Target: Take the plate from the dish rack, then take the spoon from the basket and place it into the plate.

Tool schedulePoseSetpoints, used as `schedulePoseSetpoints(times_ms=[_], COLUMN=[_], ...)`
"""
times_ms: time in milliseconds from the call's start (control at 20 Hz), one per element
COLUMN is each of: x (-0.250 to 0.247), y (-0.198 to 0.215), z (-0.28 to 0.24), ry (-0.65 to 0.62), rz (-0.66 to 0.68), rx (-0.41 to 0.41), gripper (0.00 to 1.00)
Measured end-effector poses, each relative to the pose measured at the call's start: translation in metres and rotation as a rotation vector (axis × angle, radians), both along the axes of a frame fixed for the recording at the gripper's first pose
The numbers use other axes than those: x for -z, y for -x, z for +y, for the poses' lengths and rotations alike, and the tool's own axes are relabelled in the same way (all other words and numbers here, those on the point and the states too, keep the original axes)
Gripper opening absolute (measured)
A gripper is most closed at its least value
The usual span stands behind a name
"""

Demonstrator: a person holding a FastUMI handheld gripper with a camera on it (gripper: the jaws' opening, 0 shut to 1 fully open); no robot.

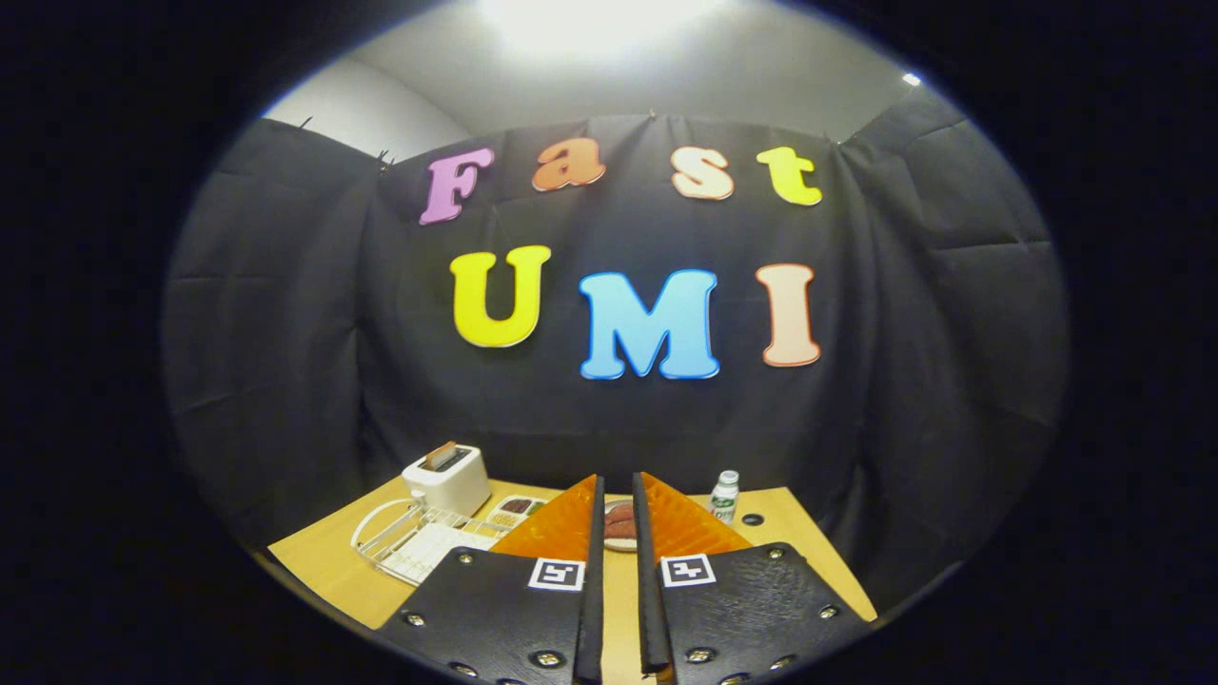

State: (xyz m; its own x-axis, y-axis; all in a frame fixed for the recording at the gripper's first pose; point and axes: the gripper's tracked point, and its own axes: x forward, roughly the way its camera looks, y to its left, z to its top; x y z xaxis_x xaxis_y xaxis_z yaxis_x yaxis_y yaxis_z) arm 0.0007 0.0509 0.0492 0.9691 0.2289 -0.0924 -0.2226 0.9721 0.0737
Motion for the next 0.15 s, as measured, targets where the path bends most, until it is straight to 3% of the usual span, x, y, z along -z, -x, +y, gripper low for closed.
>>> schedulePoseSetpoints(times_ms=[150], x=[-0.023], y=[-0.015], z=[-0.027], ry=[-0.038], rz=[-0.049], rx=[0.055], gripper=[0.15])
